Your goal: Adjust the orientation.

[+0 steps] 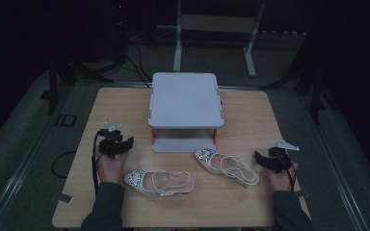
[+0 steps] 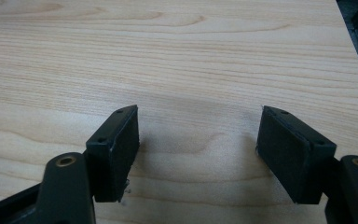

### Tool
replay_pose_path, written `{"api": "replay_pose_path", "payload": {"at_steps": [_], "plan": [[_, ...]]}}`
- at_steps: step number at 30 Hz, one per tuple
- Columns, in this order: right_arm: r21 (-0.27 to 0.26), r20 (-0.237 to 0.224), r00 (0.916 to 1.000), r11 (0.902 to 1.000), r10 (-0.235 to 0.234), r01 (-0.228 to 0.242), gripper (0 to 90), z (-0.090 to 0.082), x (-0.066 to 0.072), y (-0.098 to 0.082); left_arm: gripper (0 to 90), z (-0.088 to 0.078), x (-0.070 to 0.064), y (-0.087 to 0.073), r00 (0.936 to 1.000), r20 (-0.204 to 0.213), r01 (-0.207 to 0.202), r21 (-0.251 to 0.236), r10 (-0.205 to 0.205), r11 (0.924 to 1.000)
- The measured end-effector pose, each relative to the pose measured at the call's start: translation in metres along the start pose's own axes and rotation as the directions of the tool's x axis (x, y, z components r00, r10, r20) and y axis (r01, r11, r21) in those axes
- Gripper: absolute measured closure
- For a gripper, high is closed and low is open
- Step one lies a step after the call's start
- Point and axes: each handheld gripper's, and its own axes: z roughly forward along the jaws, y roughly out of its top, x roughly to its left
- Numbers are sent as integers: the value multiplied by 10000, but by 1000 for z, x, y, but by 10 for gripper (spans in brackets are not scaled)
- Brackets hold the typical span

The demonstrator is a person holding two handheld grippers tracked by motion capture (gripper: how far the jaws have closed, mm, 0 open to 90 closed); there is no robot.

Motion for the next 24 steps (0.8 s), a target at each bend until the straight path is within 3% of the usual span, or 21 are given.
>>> {"api": "replay_pose_path", "payload": {"at_steps": [5, 12, 14, 15, 19, 24], "plan": [[0, 1, 10000, 10000, -2, 2, 296, 0, 0, 0, 580, -9, -8, -3, 9995, 148, -294, -134, 296, 9995], [0, 0, 10000, 10000, 3, -3, 296, 0, 0, 0, 629, -20, -11, -11, 9989, 245, -390, -253, 396, 9989], [-2, 0, 10000, 10000, 0, 0, 296, 0, 0, 0, 631, -23, -14, -13, 9983, 469, -333, -231, 344, 9992], [-2, 0, 10000, 10000, -1, 1, 296, 0, 0, 0, 623, -25, -16, -14, 9974, 630, -330, -213, 343, 9992], [0, 1, 10000, 10000, -1, 1, 296, 0, 0, 0, 551, -31, -26, -20, 9964, 631, -558, -112, 564, 9984], [1, 1, 10000, 10000, 3, -3, 295, 0, 0, 0, 488, -42, -37, -34, 9964, 704, -473, -88, 478, 9988]]}}
